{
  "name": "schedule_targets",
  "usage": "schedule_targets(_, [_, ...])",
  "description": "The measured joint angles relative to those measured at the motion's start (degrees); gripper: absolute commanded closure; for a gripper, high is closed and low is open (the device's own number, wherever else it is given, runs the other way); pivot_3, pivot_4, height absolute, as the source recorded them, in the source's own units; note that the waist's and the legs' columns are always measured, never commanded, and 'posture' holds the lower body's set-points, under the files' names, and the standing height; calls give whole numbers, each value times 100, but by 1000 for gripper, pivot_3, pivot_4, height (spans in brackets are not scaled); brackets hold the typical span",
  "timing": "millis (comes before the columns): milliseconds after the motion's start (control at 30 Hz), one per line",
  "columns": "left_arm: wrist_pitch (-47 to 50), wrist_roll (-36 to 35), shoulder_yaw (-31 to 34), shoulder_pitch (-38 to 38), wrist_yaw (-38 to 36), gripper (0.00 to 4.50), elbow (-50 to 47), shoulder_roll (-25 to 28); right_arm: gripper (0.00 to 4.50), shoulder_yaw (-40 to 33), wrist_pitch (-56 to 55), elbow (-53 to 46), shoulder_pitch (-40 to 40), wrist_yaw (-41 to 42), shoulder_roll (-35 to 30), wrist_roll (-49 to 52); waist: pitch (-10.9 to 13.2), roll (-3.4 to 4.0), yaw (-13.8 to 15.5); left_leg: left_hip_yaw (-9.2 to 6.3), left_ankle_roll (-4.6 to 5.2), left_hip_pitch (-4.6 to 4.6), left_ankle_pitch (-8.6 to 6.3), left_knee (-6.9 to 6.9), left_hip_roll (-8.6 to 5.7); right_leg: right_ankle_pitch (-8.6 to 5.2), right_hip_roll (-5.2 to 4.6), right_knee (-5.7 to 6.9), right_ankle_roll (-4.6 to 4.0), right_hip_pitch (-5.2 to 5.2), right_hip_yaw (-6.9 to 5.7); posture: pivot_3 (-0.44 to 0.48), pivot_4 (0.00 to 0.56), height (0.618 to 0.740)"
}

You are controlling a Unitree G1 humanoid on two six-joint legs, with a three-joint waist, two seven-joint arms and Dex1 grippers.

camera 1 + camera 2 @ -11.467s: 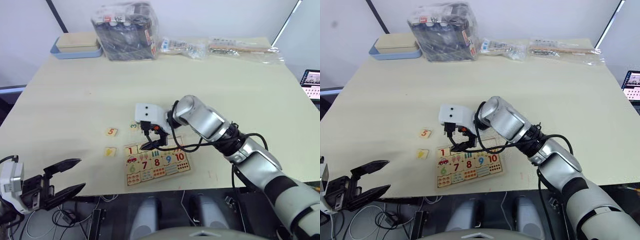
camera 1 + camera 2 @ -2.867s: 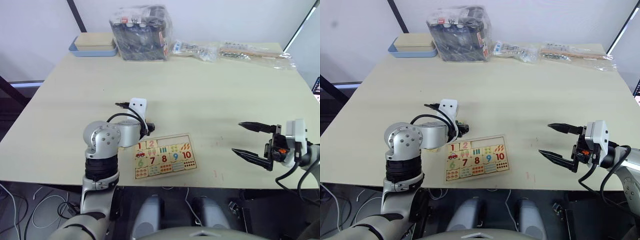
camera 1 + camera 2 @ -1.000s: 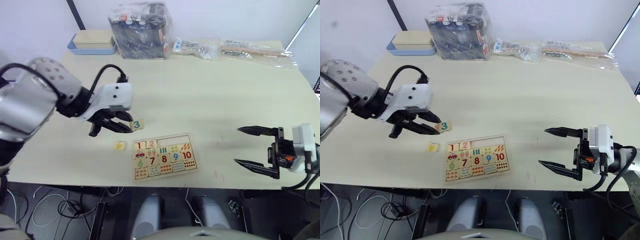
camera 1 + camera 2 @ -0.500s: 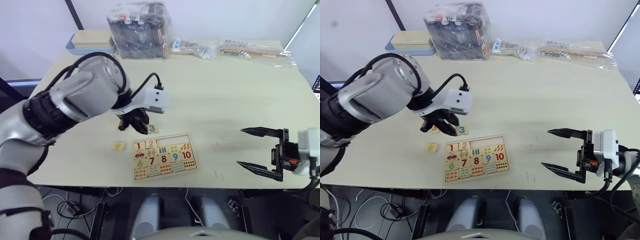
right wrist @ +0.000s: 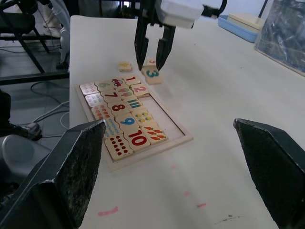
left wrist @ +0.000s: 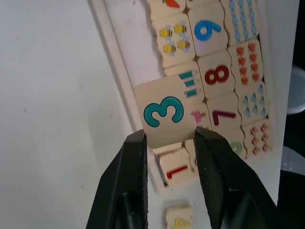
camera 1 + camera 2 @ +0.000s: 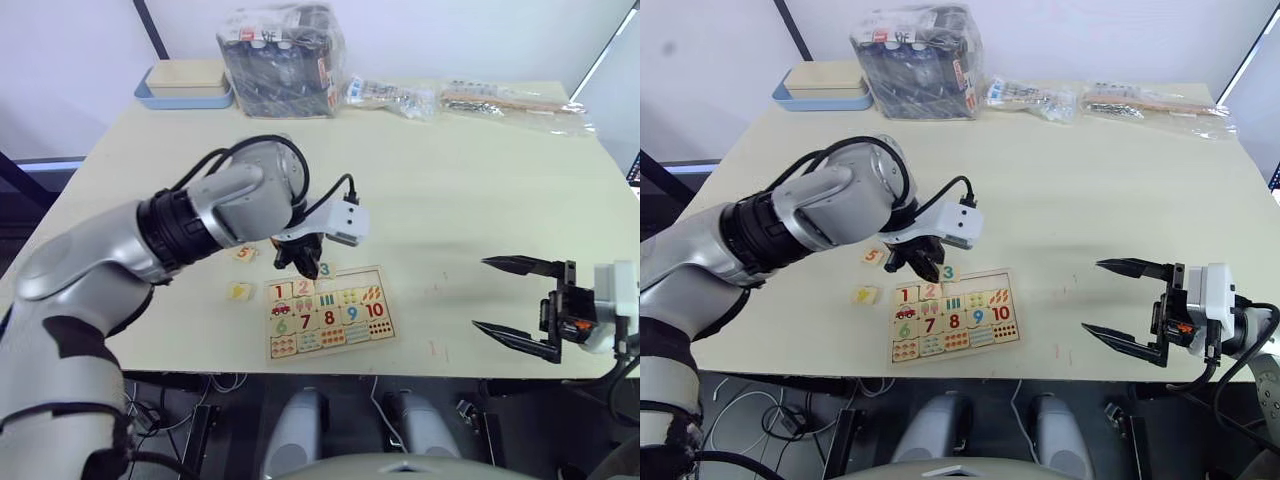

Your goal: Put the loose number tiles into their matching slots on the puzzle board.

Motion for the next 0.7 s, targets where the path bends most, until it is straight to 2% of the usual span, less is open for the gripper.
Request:
schedule_targets(333, [198, 243, -133, 170, 137, 3573, 238, -357, 0, 2, 109, 116, -10, 24, -40, 133, 0, 0, 3, 0, 0, 1, 0, 1, 1, 6, 1, 1, -9, 0, 2, 0, 150, 740])
schedule_targets(700, [68, 460, -156, 396, 257, 3573, 363, -421, 0, 2, 113, 116, -7, 11, -39, 140, 0, 1, 1, 0, 0, 1, 0, 1, 1, 7, 0, 1, -10, 0, 2, 0, 150, 740])
